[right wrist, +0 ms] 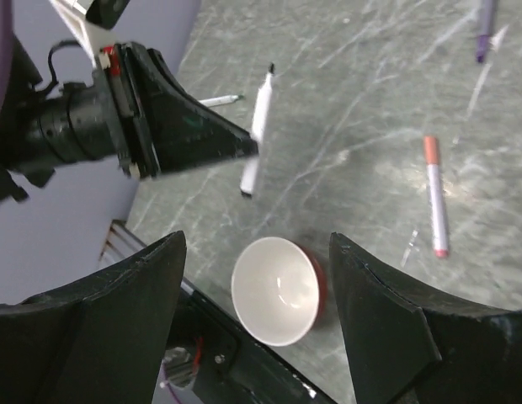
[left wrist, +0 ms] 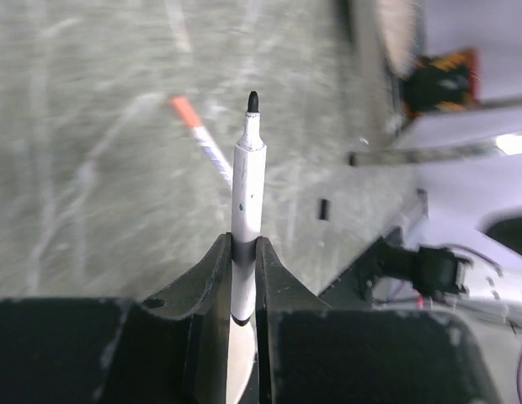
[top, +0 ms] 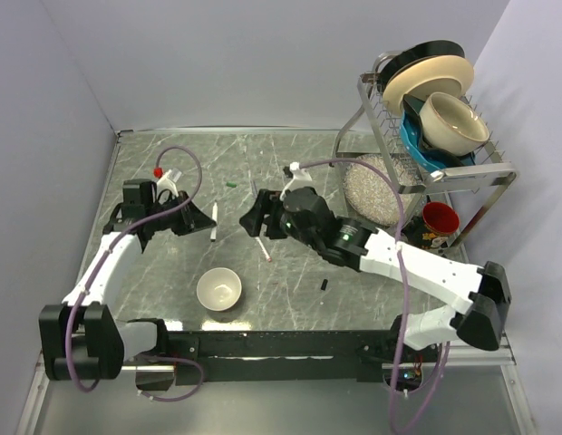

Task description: Insert the pens into the pen caps

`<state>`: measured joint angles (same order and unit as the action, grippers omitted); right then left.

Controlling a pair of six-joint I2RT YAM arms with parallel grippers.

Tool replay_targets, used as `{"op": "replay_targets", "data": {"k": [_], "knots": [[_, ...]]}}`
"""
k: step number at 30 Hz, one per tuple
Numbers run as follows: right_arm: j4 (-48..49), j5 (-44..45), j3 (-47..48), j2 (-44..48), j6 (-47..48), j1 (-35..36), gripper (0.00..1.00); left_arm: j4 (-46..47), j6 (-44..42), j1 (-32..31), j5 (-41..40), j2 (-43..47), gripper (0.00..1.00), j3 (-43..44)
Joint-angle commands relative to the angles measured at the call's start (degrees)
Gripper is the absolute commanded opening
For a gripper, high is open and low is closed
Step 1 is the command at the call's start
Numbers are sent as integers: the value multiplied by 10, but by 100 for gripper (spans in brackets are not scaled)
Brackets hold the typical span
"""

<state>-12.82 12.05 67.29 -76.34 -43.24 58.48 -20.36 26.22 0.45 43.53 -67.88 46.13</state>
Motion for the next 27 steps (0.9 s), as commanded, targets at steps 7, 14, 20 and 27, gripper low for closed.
{"op": "replay_targets", "data": {"k": [7,14,20,27], "knots": [[40,-68,67,-83,-15,-35,76,132,44,-52,122,59,1,-45],[74,-90,57,-101,-25,-50,75,149,43,-80,129,92,2,-46],[86,-105,57,-109,-29,-52,73,159,41,-106,131,106,2,-46],[98,-118,49,-102,-32,-54,55,168,43,-125,130,109,2,-40]]}}
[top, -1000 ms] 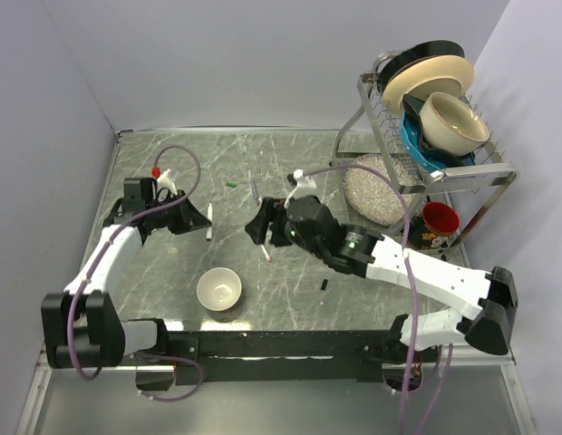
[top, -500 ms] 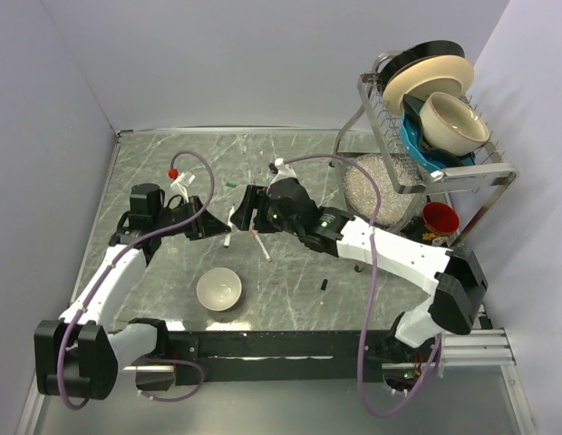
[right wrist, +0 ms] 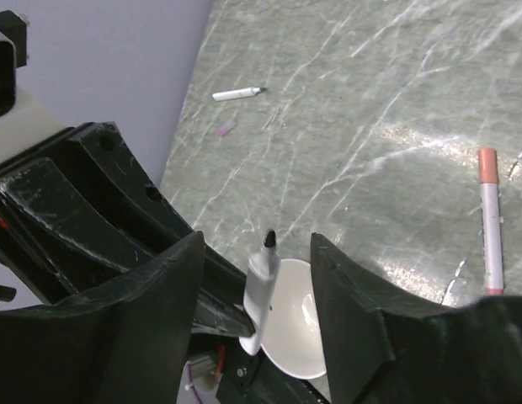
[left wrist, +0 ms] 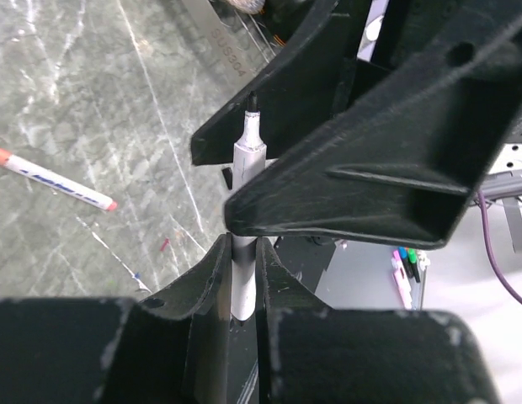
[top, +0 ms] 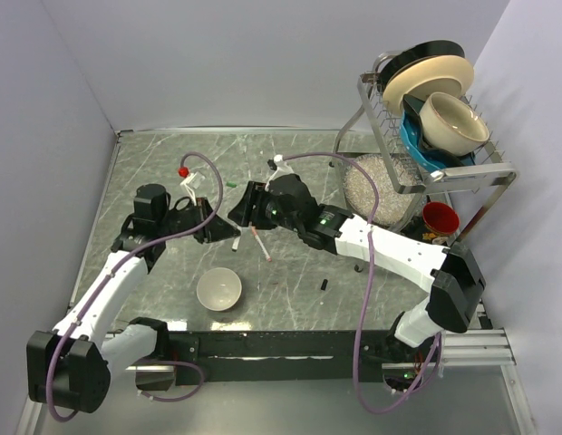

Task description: Insert the pens into the pen caps

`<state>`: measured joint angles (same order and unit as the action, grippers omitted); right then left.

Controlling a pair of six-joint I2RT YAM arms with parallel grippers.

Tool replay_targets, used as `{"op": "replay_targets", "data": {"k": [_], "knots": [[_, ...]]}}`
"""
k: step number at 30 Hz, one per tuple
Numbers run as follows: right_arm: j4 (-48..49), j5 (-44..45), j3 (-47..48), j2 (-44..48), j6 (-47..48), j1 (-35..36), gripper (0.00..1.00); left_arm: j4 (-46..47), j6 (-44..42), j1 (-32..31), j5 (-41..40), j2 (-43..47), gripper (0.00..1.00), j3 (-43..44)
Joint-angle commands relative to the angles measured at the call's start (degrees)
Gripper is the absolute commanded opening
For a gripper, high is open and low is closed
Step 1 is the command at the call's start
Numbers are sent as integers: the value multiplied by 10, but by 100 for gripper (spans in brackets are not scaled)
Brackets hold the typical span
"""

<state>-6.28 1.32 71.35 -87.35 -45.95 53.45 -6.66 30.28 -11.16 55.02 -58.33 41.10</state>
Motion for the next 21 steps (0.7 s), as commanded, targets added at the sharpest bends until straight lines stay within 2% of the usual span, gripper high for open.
{"op": "replay_targets", "data": {"k": [1,2,3,5,6,8,9,11,12,15,19,21], "knots": [[35,-11,4,13,-4,-4,52,33,4,-11,17,15,2,10],[39,-10,2,15,-2,-5,49,40,7,-13,18,17,2,10],[42,-11,-1,17,-1,-5,39,41,9,-14,20,18,2,10],[47,-25,-3,24,5,-9,32,42,11,-18,23,21,3,12],[51,-30,-4,25,9,-11,24,41,11,-20,26,22,6,13],[60,-47,-9,32,16,-14,17,38,9,-23,26,21,11,17],[61,-52,-10,36,18,-15,13,31,8,-26,25,20,16,18],[62,-64,-13,43,24,-16,11,28,7,-27,21,19,24,19],[61,-69,-15,49,24,-16,9,28,7,-31,22,19,32,18],[87,-87,-23,59,24,-17,8,29,7,-38,17,15,41,14],[94,-93,-27,66,23,-16,9,48,14,-44,24,9,41,3],[91,-94,-25,67,27,-16,9,48,14,-46,18,8,36,2]]}}
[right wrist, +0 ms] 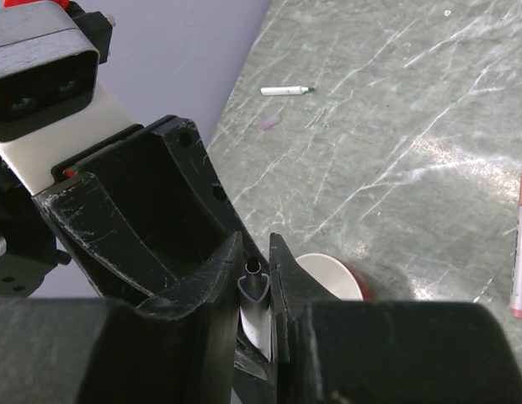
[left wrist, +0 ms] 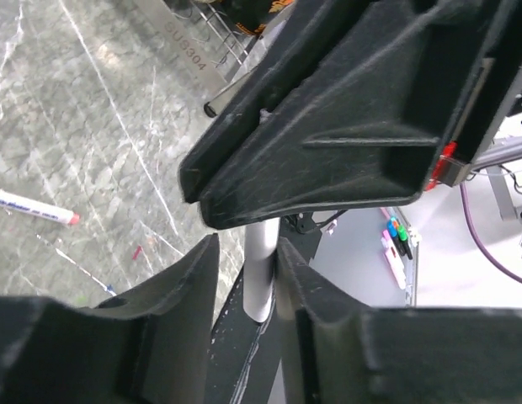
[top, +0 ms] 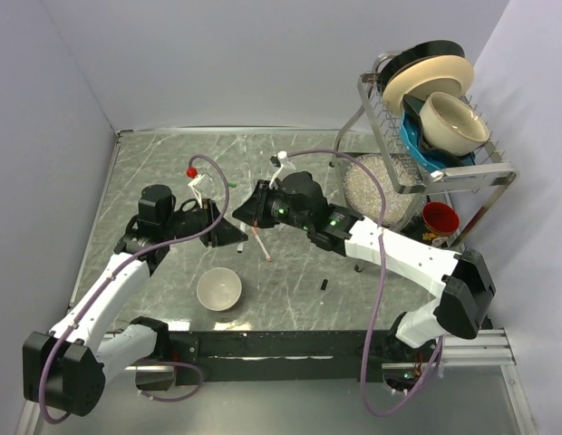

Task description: Insert the pens into the pen caps

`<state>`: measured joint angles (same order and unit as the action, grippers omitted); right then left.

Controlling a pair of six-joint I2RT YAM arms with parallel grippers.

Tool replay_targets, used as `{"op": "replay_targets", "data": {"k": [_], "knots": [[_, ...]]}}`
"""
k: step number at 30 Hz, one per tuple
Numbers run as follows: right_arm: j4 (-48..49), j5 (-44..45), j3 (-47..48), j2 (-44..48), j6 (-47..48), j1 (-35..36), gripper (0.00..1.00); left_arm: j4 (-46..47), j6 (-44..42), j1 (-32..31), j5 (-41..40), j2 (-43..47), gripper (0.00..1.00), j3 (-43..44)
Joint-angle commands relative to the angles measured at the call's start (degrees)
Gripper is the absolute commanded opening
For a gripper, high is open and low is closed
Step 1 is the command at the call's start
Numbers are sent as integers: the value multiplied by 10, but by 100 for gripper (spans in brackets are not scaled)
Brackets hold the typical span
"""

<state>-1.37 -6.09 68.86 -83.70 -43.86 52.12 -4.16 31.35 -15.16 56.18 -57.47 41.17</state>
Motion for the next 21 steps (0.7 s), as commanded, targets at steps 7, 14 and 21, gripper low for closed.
{"op": "replay_targets", "data": {"k": [7,14,21], "knots": [[42,-42,-3,27,11,-3,20,61,15,-9,34,3,3,-4],[-41,24,2,80,15,-11,56,13,-25,-11,-13,22,1,4],[-182,144,-55,183,-3,-12,56,-82,-82,-11,-149,67,1,19]]}}
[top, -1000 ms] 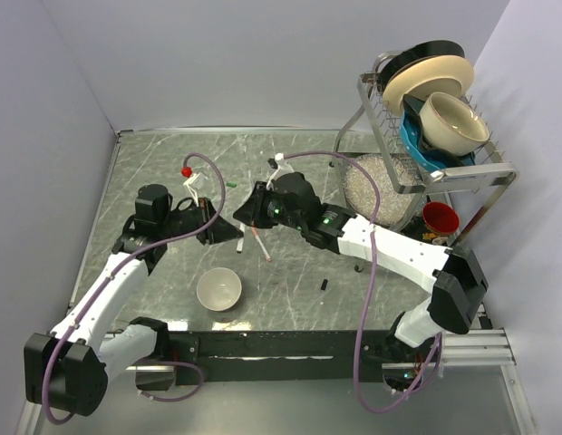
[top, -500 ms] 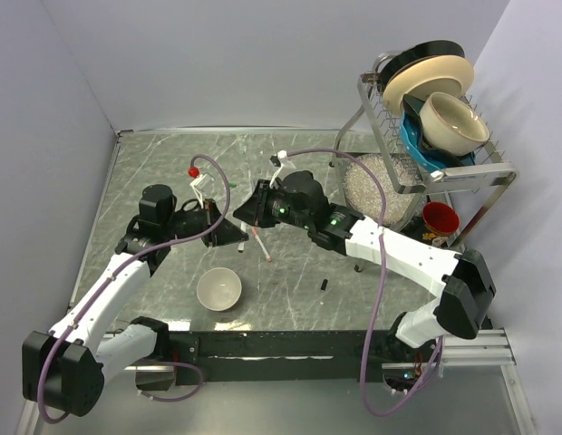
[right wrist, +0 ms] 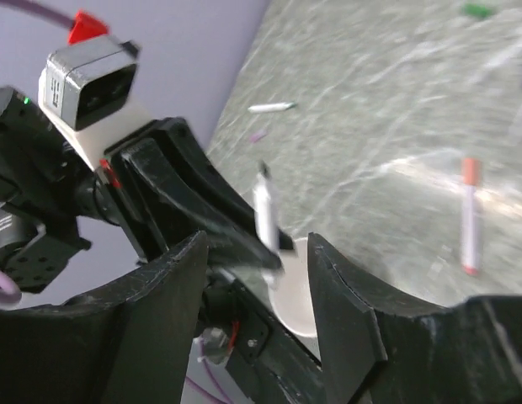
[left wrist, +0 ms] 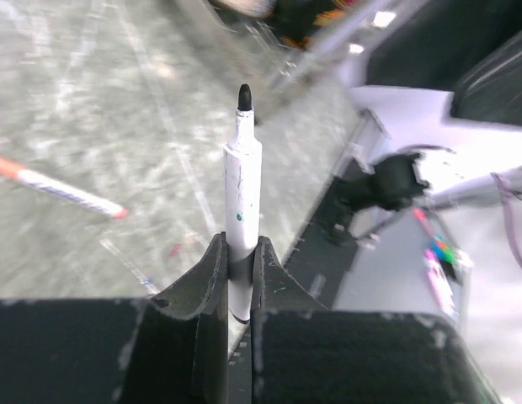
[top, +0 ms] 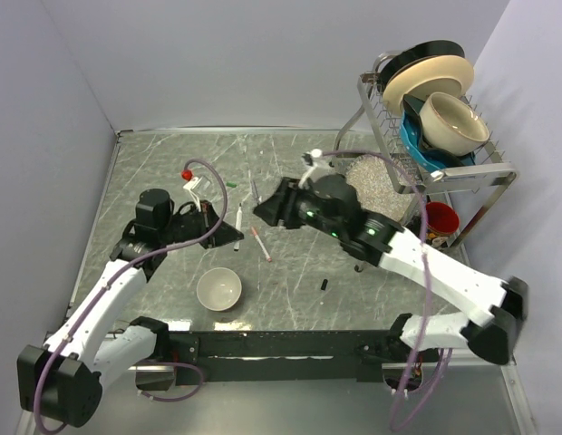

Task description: Insert the pens into the pen caps

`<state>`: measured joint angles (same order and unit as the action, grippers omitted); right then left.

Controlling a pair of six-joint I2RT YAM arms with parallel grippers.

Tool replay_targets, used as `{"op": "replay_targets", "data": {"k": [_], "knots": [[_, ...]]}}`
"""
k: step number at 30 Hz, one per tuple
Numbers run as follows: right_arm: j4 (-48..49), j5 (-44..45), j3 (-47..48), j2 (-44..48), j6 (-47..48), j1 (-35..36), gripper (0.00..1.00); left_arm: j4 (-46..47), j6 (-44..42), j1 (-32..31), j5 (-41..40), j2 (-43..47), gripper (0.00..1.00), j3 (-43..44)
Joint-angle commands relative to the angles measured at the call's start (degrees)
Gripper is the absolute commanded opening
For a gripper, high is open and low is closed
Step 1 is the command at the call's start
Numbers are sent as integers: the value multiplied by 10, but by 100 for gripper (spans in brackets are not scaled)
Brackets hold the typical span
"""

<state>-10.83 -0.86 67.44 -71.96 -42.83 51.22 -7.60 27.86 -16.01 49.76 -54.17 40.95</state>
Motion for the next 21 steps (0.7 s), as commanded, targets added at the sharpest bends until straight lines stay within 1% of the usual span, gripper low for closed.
{"op": "replay_targets", "data": {"k": [1,2,3,4,6,7,10,11,12,13,15,16,21], "knots": [[-118,108,-53,78,-16,-3,53,-51,-49,-2,-122,42,1,21],[-131,132,-79,101,-20,-3,52,-54,-50,-2,-137,49,1,20],[-148,139,-93,111,-28,-3,50,-57,-50,-2,-149,62,1,20],[-156,147,-107,121,-32,-3,44,-59,-48,-2,-169,68,1,20],[-180,169,-145,140,-42,-3,38,-59,-48,-2,-176,84,1,17],[-186,174,-157,142,-44,-3,35,-62,-51,-2,-179,87,1,17],[-206,187,-197,138,-47,-3,31,-60,-52,-3,-179,98,1,14],[-208,189,-215,130,-47,-3,27,-63,-53,-3,-182,100,1,14],[-207,188,-223,126,-49,-2,21,-65,-54,-2,-184,101,1,14],[-208,190,-231,121,-52,-2,12,-66,-56,-2,-186,101,1,14],[-204,191,-250,107,-56,-2,6,-69,-56,-2,-187,101,1,14],[-202,194,-254,103,-57,-2,0,-69,-56,-2,-186,101,1,13],[-208,205,-274,54,-66,-2,0,-74,-56,-2,-186,87,1,14]]}}
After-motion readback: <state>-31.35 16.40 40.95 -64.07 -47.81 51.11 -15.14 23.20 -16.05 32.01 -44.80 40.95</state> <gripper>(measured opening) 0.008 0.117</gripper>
